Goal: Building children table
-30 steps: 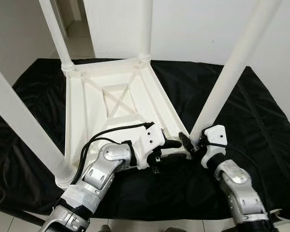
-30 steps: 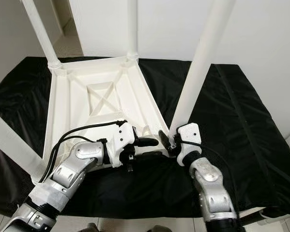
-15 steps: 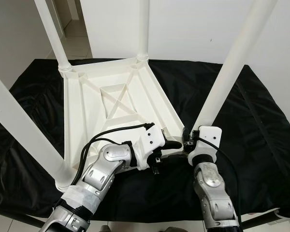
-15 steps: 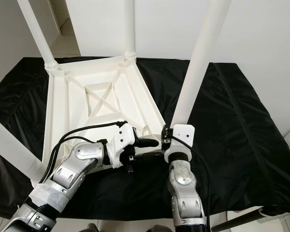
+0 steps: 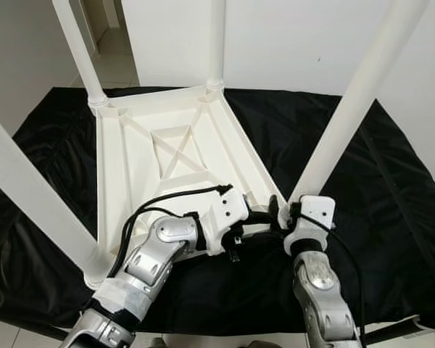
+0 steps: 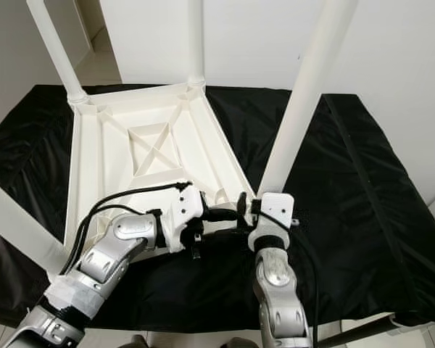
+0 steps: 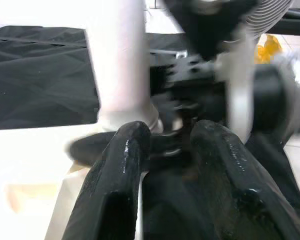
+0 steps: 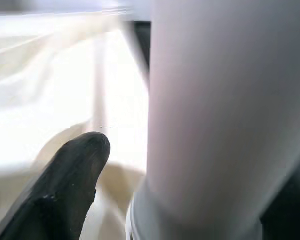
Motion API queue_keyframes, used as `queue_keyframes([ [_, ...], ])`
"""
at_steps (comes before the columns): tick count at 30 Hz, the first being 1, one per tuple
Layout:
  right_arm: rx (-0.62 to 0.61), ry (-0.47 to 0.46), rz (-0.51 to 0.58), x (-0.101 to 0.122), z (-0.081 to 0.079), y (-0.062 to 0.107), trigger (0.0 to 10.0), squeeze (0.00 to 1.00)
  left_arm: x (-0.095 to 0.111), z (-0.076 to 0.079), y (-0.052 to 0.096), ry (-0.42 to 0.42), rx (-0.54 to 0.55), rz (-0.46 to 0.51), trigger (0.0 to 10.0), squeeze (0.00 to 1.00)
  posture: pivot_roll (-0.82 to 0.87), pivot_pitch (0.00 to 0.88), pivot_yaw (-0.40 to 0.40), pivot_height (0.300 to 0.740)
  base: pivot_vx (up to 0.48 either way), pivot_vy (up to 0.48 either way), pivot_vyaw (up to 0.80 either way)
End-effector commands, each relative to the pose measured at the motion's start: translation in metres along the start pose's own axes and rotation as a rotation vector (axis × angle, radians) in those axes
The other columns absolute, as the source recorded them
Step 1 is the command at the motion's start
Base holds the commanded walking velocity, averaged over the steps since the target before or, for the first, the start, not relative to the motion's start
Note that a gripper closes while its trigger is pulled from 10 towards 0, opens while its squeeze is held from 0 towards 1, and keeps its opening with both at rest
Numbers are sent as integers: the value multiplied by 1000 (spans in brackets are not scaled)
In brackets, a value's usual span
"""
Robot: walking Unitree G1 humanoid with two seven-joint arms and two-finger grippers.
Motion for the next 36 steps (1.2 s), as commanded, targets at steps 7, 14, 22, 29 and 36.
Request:
queue_keyframes([
  [7,130,3,87,11,15,2,10000,0,-2,1,2,-14,-2,-10,10000,0,-89,0,14,740,0,0,0],
  [14,255,78,120,15,23,-8,10000,0,-1,2,1,-16,-11,-12,10000,0,-84,0,15,740,0,0,0],
  [22,410,104,105,5,20,-16,0,0,-3,0,9,-27,-4,-26,10000,0,-61,0,-1,740,0,0,0],
  [29,443,81,86,-2,18,-12,0,0,-3,-6,13,-33,22,-28,10000,0,-59,0,-6,740,0,0,0],
  [36,401,50,82,-3,18,-12,10000,0,-3,-3,10,-32,13,-26,10000,0,-67,0,0,740,0,0,0],
])
Point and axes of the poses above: a point about 5 cm out from each wrist's last joint towards the gripper, its own y axis pointing back from the gripper into the wrist, its own x axis along the axis of the wrist's last joint, z = x × y, the point moved 4 cm from there along -y, pointing out of the wrist towards the gripper, and after that the axes turned 15 degrees about y, right-handed, at the moved point
